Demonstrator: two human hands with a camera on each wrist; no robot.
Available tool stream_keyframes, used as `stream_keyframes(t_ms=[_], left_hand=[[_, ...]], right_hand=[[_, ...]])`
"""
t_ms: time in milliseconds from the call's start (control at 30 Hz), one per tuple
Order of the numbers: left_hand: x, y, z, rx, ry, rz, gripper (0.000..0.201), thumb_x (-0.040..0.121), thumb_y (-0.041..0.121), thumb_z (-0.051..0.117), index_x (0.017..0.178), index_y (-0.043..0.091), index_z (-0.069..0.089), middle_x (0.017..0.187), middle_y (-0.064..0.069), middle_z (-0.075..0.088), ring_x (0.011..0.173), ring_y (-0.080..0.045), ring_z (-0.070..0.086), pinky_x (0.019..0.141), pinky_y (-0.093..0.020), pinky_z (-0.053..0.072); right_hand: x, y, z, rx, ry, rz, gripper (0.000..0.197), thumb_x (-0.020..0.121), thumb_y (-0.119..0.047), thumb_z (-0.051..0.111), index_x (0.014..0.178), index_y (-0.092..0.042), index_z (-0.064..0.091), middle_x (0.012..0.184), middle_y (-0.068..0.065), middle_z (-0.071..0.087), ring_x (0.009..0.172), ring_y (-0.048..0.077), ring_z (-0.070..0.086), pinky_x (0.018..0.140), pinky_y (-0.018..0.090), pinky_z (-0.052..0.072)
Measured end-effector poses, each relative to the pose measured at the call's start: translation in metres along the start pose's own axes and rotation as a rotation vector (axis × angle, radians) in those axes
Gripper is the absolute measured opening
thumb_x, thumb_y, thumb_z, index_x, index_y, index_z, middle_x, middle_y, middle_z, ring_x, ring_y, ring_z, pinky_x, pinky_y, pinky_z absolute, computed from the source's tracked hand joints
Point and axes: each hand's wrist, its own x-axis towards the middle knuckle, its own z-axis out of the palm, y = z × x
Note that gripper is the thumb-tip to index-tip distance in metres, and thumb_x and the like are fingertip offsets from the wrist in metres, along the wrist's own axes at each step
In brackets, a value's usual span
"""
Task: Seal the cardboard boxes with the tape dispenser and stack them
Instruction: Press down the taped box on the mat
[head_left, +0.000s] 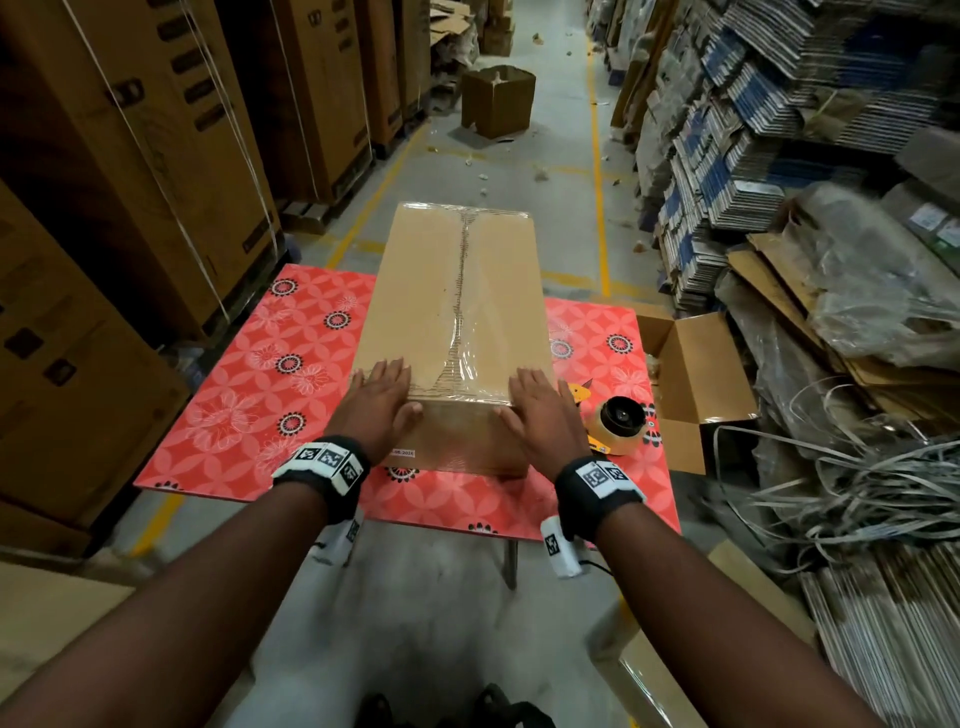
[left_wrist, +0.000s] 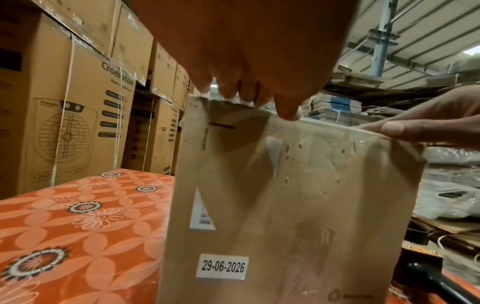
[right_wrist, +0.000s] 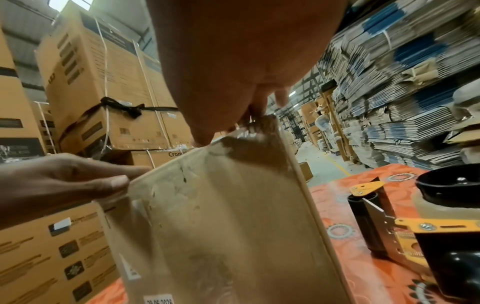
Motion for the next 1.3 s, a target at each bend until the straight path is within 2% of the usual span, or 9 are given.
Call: stream_keyframes(t_ms=[167, 400, 500, 667, 767, 900, 1067, 1167, 1300], left_hand=[[0.011, 0.009, 0.001, 0.041, 0.021, 0.018, 0.056, 0.102, 0.029, 0.036, 0.152, 0.012, 0.021, 0.161, -0.006, 0.016, 0.149, -0.022, 0.012, 0.122, -0.04, 0.006], [0.002, -0.016, -0.001, 0.013, 0.018, 0.009, 0.065, 0.096, 0.005, 0.046, 0.153, 0.012, 0.017, 0.161, -0.008, 0.013, 0.149, -0.022, 0.011, 0.121, -0.035, 0.006], [0.008, 0.009, -0.004, 0.057, 0.003, 0.057, 0.062, 0.097, 0.028, 0.047, 0.151, 0.008, 0.023, 0.16, -0.012, 0.019, 0.148, -0.026, 0.015, 0.121, -0.04, 0.01], [0.026, 0.048, 0.008, 0.012, 0.009, 0.058, 0.057, 0.1, 0.026, 0.041, 0.151, 0.007, 0.024, 0.16, -0.011, 0.02, 0.147, -0.025, 0.016, 0.12, -0.039, 0.008], [0.022, 0.034, 0.012, 0.007, 0.012, 0.063, 0.06, 0.099, 0.016, 0.044, 0.153, 0.012, 0.018, 0.162, -0.007, 0.014, 0.149, -0.021, 0.011, 0.122, -0.036, 0.005], [0.006, 0.0, 0.007, -0.04, 0.064, 0.003, 0.062, 0.097, 0.003, 0.041, 0.154, 0.016, 0.018, 0.161, -0.003, 0.012, 0.149, -0.019, 0.01, 0.12, -0.033, 0.001], [-0.004, -0.034, -0.004, -0.097, 0.073, -0.124, 0.059, 0.094, 0.008, 0.051, 0.15, 0.013, 0.031, 0.159, -0.008, 0.022, 0.147, -0.028, 0.021, 0.118, -0.05, 0.014], [-0.008, -0.032, -0.008, -0.271, 0.093, -0.23, 0.064, 0.092, 0.019, 0.064, 0.148, 0.009, 0.036, 0.157, -0.013, 0.025, 0.139, -0.032, 0.036, 0.113, -0.038, 0.029], [-0.02, -0.021, -0.009, -0.353, 0.132, -0.271, 0.057, 0.087, 0.037, 0.064, 0.135, 0.009, 0.05, 0.145, -0.018, 0.046, 0.123, -0.034, 0.054, 0.098, -0.037, 0.044]], right_hand=[[0.005, 0.007, 0.005, 0.053, 0.014, -0.042, 0.056, 0.103, -0.041, 0.044, 0.146, -0.007, 0.044, 0.156, 0.014, 0.039, 0.147, 0.029, 0.03, 0.12, 0.047, 0.023], [-0.012, 0.044, -0.001, 0.272, 0.014, -0.172, 0.051, 0.097, 0.001, 0.05, 0.147, -0.004, 0.044, 0.157, 0.012, 0.035, 0.149, 0.028, 0.028, 0.122, 0.037, 0.021], [-0.001, 0.019, -0.003, 0.173, 0.031, -0.167, 0.039, 0.097, -0.015, 0.057, 0.134, -0.005, 0.056, 0.149, 0.016, 0.047, 0.141, 0.031, 0.04, 0.118, 0.043, 0.024], [0.023, -0.026, 0.0, 0.137, 0.1, -0.109, 0.031, 0.095, -0.04, 0.058, 0.101, -0.01, 0.064, 0.115, 0.009, 0.064, 0.105, 0.029, 0.058, 0.085, 0.037, 0.046], [0.02, -0.011, 0.004, 0.166, 0.076, -0.101, 0.031, 0.094, -0.041, 0.061, 0.111, -0.016, 0.065, 0.127, 0.006, 0.063, 0.116, 0.027, 0.058, 0.093, 0.037, 0.049], [0.001, 0.021, 0.005, 0.232, 0.077, -0.13, 0.038, 0.094, -0.02, 0.065, 0.131, -0.012, 0.062, 0.147, 0.006, 0.053, 0.139, 0.026, 0.045, 0.118, 0.048, 0.027], [-0.012, 0.033, -0.001, 0.443, 0.121, -0.039, 0.051, 0.085, 0.002, 0.066, 0.135, -0.005, 0.058, 0.152, 0.015, 0.044, 0.145, 0.032, 0.035, 0.119, 0.047, 0.029], [-0.009, 0.03, -0.008, 0.638, 0.041, 0.116, 0.072, 0.081, -0.018, 0.077, 0.145, -0.011, 0.044, 0.153, 0.015, 0.039, 0.143, 0.031, 0.036, 0.115, 0.036, 0.034], [-0.011, 0.026, -0.009, 0.727, -0.01, 0.142, 0.059, 0.083, -0.04, 0.067, 0.134, -0.019, 0.044, 0.126, 0.003, 0.062, 0.115, 0.022, 0.059, 0.097, 0.041, 0.05]])
